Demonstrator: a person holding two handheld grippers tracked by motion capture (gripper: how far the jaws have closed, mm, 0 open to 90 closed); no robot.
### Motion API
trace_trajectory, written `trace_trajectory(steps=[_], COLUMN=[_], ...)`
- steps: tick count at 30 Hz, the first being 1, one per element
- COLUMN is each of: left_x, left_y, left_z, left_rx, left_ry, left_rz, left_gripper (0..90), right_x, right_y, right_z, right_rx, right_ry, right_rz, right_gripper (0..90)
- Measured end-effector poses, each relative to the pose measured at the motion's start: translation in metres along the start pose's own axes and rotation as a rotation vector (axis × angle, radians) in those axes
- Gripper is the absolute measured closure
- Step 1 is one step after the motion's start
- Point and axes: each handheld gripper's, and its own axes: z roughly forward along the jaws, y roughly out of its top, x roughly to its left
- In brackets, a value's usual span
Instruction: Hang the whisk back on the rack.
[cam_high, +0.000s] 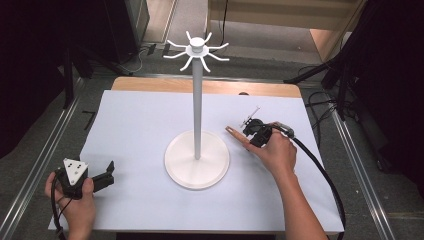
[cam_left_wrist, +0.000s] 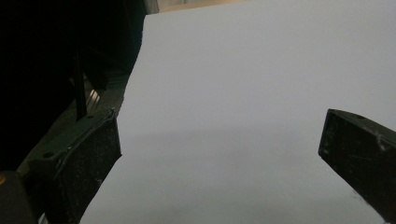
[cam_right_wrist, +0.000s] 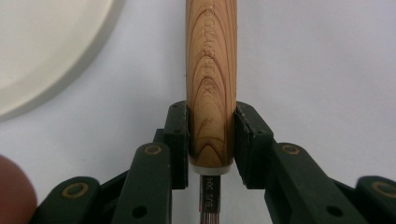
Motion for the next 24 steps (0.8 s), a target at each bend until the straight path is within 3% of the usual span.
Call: trace_trajectory(steps=[9,16,19,24], left_x=[0.0,0.0,0.0,0.0], left_y=[0.0,0.0,0.0,0.0], left_z=[0.0,0.0,0.0,0.0], left_rx=[0.001,0.001,0.002,0.003], left_ry=[0.001,0.001,0.001,0.001], left_rz=[0.003,0.001,0.0,0.001], left_gripper=[0.0,0.0,0.0,0.0], right_x=[0.004,0.007,0.01,0.015], right_y=[-0.008,-0.015,-0.018,-0.022], right_z=[-0.034,-0.055,-0.064,-0.076], right_rx=[-0.173,-0.315,-0.37,-0.452], right_ry=[-0.056,-0.04,-0.073,-0.075], right_rz=[-0.007,0.015,0.007,0.025], right_gripper=[70.8,70.9,70.9,70.9])
